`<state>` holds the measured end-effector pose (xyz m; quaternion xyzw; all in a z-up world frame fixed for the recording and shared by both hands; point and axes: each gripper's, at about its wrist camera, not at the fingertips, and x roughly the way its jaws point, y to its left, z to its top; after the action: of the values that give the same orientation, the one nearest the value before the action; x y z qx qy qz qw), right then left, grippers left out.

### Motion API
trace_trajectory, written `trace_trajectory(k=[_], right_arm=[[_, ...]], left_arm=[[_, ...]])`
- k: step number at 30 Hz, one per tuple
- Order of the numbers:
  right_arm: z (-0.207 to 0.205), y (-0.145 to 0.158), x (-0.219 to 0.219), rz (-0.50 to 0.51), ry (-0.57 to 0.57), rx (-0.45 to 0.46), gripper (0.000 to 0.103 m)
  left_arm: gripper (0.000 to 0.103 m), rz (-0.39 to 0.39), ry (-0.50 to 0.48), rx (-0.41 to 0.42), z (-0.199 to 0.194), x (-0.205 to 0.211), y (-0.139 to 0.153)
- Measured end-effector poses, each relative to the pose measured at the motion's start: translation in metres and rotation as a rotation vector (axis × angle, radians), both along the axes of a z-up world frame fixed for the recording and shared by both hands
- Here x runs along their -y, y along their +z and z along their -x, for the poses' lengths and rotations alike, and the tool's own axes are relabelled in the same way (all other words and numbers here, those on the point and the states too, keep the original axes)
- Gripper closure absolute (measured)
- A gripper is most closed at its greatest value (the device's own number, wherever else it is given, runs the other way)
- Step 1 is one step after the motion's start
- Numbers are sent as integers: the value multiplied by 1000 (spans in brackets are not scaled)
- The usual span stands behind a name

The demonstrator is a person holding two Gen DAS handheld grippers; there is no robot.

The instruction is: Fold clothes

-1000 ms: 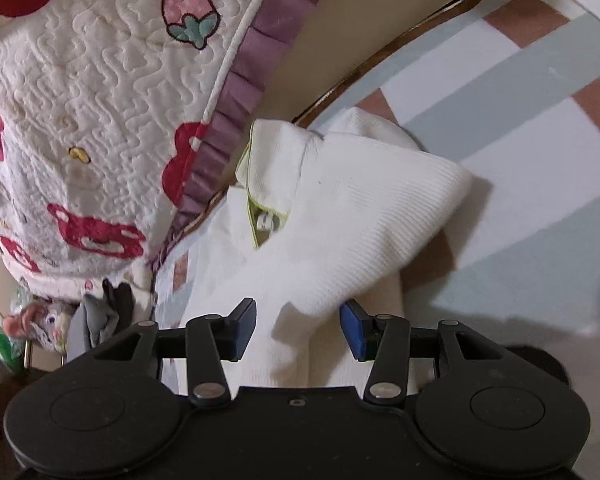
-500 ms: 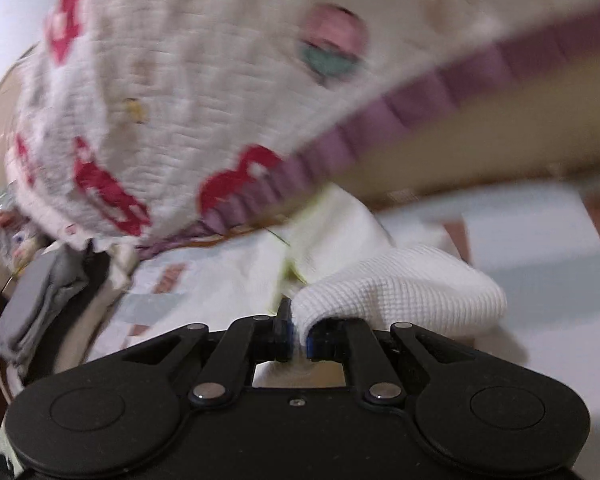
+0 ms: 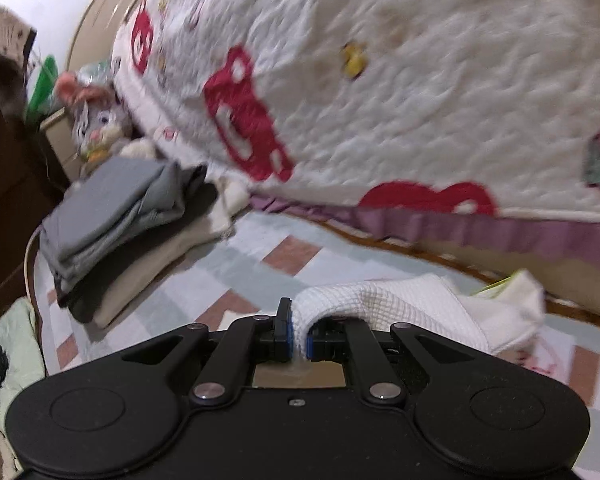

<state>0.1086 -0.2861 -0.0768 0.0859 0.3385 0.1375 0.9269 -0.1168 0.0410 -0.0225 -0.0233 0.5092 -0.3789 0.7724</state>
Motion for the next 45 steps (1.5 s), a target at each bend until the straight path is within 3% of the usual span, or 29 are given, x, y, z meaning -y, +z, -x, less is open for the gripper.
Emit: trace_trajectory(k=[3,5,7,11,13,18,20,22,25,29,31,34,38,39,40,42,45], right_arm=[[-9,-18,-21,-1,21,-29,94],[-11,-22,-32,-27,38,-33,94],[-13,-24,-41,-66,62,-32,94],[-23,-35,-68,-18,132,-63,94],[-29,-48,-82,30,138,-97,94],[-33,-77,-107,130,146,-125,93],[-31,-86,-112,122,132,-120,87],[-28,-98,-114,77,118,-149,78],[-20,-100,-110,-47,137,-178,67],[5,-91,-78,-388,162,-197,64],[22,-86,-62,-434,135,-193,64],[54,-71,-41,-315,97,-135,64],[91,-54,-20,-55,55,-35,64],[97,-52,-14,-10,37,-20,64],[100,-52,-6,17,8,-12,63],[100,-53,14,32,-55,-10,62],[92,-62,41,-23,-144,-37,61]], left_arm=[[101,26,37,-58,-1,-12,-3],[101,173,116,-166,-3,-31,-2],[101,213,185,-247,0,-46,-6],[101,42,166,-183,6,-42,-18],[101,33,173,-217,4,-40,-28],[101,-20,146,-200,7,-38,-27],[100,-58,146,-185,9,-40,-25],[99,-108,159,-166,11,-43,-24],[100,-110,160,-205,9,-52,-25],[100,-79,139,-338,1,-61,-32],[99,-89,126,-409,-3,-62,-38],[99,-153,39,-397,-8,-59,-28],[96,-201,-21,-259,-25,-65,15],[89,-200,-23,-205,-34,-66,23],[79,-198,-25,-152,-42,-66,31],[68,-195,-29,-44,-60,-67,47],[59,-180,-63,148,-100,-43,36]])
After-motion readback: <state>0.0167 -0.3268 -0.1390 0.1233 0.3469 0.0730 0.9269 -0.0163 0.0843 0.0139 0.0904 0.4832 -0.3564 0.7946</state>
